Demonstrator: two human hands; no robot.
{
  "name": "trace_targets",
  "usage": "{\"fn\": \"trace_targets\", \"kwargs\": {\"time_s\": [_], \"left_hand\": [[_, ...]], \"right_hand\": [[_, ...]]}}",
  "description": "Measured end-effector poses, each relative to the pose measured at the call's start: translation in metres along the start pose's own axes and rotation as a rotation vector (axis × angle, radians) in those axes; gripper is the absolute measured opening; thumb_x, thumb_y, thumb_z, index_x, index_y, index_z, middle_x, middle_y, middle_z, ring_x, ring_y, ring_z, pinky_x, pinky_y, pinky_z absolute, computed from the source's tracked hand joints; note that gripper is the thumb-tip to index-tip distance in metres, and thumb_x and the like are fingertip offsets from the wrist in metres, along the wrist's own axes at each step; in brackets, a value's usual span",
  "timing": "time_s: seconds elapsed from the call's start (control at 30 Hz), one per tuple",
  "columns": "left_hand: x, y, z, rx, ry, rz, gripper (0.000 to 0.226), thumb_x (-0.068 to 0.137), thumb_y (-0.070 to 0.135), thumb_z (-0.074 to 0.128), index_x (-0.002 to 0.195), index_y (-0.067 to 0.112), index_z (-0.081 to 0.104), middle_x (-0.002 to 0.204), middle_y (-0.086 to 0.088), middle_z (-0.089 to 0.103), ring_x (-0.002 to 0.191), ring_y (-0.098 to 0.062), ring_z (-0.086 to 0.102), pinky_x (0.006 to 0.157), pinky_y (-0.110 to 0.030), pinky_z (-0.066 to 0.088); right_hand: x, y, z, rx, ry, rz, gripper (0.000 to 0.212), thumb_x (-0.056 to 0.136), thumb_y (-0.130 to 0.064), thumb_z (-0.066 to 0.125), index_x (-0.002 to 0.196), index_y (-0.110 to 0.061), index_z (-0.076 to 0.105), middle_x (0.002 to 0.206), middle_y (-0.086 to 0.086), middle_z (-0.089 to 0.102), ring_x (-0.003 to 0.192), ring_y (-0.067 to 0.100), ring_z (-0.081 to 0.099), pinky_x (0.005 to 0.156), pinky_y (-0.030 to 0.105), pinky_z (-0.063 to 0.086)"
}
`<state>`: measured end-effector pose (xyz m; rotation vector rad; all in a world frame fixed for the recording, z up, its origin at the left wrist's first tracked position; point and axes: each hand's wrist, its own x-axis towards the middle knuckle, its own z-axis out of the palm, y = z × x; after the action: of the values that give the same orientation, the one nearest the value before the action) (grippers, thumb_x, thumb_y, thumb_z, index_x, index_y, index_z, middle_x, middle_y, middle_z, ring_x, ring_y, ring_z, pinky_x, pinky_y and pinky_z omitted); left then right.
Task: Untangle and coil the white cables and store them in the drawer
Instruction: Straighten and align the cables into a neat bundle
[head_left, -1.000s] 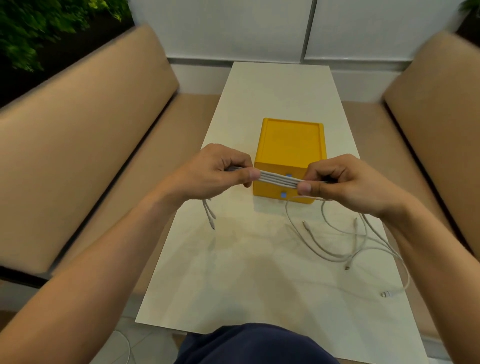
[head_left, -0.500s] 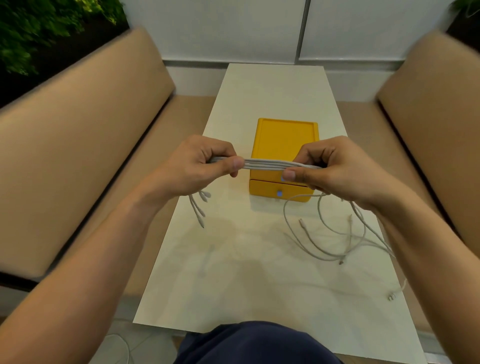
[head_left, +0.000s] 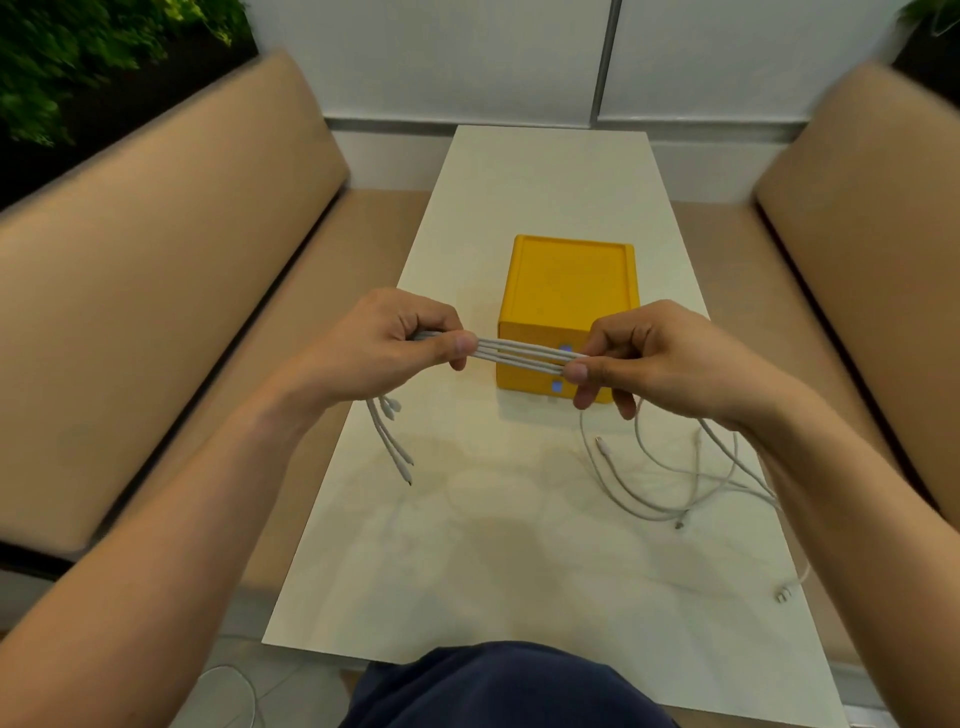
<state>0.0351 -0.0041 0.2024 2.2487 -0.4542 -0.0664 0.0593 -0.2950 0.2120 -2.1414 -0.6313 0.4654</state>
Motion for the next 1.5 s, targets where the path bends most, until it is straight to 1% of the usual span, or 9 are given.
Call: {"fn": "trace_targets", "kwargs": {"time_s": [0.2, 0.33, 0.5, 0.7, 0.87, 1.0, 1.1, 1.23, 1.5], "left_hand": [[0.001, -0.009, 0.004, -0.041, 0.002, -0.012, 0.026, 0.094, 0.047, 0.063, 0.076, 0.03, 0.074, 0.058, 0.004, 0.043, 0.059, -0.016, 0.036, 0.055, -0.026, 0.028], [0.003, -0.005, 0.001, -0.059, 0.014, 0.004, 0.026, 0.097, 0.036, 0.067, 0.074, 0.026, 0.073, 0.057, 0.01, 0.042, 0.057, -0.009, 0.035, 0.054, -0.019, 0.028], [0.003, -0.007, 0.002, -0.044, 0.028, -0.011, 0.024, 0.099, 0.028, 0.066, 0.076, 0.024, 0.073, 0.056, 0.012, 0.042, 0.057, -0.009, 0.035, 0.053, -0.017, 0.027], [-0.001, -0.016, 0.004, -0.027, 0.029, -0.055, 0.012, 0.099, 0.028, 0.067, 0.092, 0.028, 0.076, 0.07, -0.013, 0.055, 0.065, -0.017, 0.043, 0.059, -0.028, 0.033], [-0.005, -0.014, 0.0, -0.049, -0.023, -0.03, 0.018, 0.096, 0.036, 0.067, 0.085, 0.025, 0.078, 0.071, -0.018, 0.054, 0.064, -0.025, 0.042, 0.057, -0.027, 0.031], [-0.002, -0.015, -0.002, -0.064, 0.0, -0.009, 0.017, 0.09, 0.047, 0.067, 0.087, 0.035, 0.078, 0.071, 0.002, 0.065, 0.066, -0.026, 0.05, 0.061, -0.033, 0.038], [0.0, -0.013, -0.002, -0.098, -0.163, -0.038, 0.015, 0.102, 0.032, 0.061, 0.099, 0.03, 0.076, 0.083, 0.005, 0.073, 0.058, -0.012, 0.044, 0.058, -0.025, 0.038], [0.005, -0.012, 0.007, -0.216, -0.376, -0.11, 0.033, 0.105, 0.038, 0.047, 0.123, 0.017, 0.065, 0.081, -0.005, 0.071, 0.054, -0.016, 0.044, 0.053, -0.023, 0.04], [0.02, -0.005, 0.056, -0.461, -0.409, -0.084, 0.031, 0.103, 0.04, 0.047, 0.105, 0.016, 0.066, 0.086, -0.015, 0.07, 0.066, -0.025, 0.065, 0.064, -0.031, 0.05]], "right_hand": [[-0.005, 0.006, 0.0, 0.081, 0.076, -0.028, 0.021, 0.09, -0.043, 0.072, 0.086, -0.026, 0.083, 0.077, 0.004, 0.076, 0.059, 0.017, 0.055, 0.064, 0.038, 0.043], [-0.005, 0.003, -0.003, 0.032, -0.04, -0.003, 0.021, 0.098, -0.034, 0.064, 0.115, -0.028, 0.077, 0.095, -0.008, 0.08, 0.062, 0.013, 0.059, 0.065, 0.026, 0.048], [0.0, 0.001, -0.001, -0.138, 0.047, 0.039, 0.016, 0.096, -0.038, 0.069, 0.088, -0.027, 0.078, 0.08, -0.015, 0.078, 0.06, 0.009, 0.068, 0.06, 0.02, 0.044], [0.0, 0.004, 0.009, -0.147, 0.191, 0.023, 0.033, 0.091, -0.049, 0.07, 0.073, -0.023, 0.078, 0.049, -0.004, 0.054, 0.044, 0.008, 0.041, 0.044, 0.017, 0.03], [-0.004, 0.002, 0.006, -0.026, 0.13, -0.039, 0.031, 0.092, -0.04, 0.073, 0.068, -0.02, 0.072, 0.055, -0.002, 0.053, 0.051, 0.008, 0.036, 0.052, 0.021, 0.031], [-0.003, -0.004, 0.003, -0.018, 0.167, -0.074, 0.022, 0.092, -0.038, 0.073, 0.075, -0.025, 0.076, 0.06, 0.004, 0.056, 0.053, 0.007, 0.04, 0.053, 0.024, 0.032], [-0.002, -0.003, 0.003, -0.032, 0.222, -0.069, 0.019, 0.094, -0.038, 0.072, 0.081, -0.026, 0.078, 0.07, 0.021, 0.056, 0.058, 0.016, 0.04, 0.057, 0.034, 0.031], [-0.008, 0.004, 0.005, -0.049, 0.236, -0.033, 0.02, 0.096, -0.036, 0.071, 0.08, -0.025, 0.076, 0.062, 0.012, 0.05, 0.054, 0.013, 0.037, 0.056, 0.035, 0.03], [-0.015, 0.011, 0.002, -0.149, 0.205, 0.01, 0.019, 0.096, -0.038, 0.069, 0.08, -0.029, 0.074, 0.054, -0.005, 0.047, 0.049, 0.009, 0.035, 0.048, 0.024, 0.027]]}}
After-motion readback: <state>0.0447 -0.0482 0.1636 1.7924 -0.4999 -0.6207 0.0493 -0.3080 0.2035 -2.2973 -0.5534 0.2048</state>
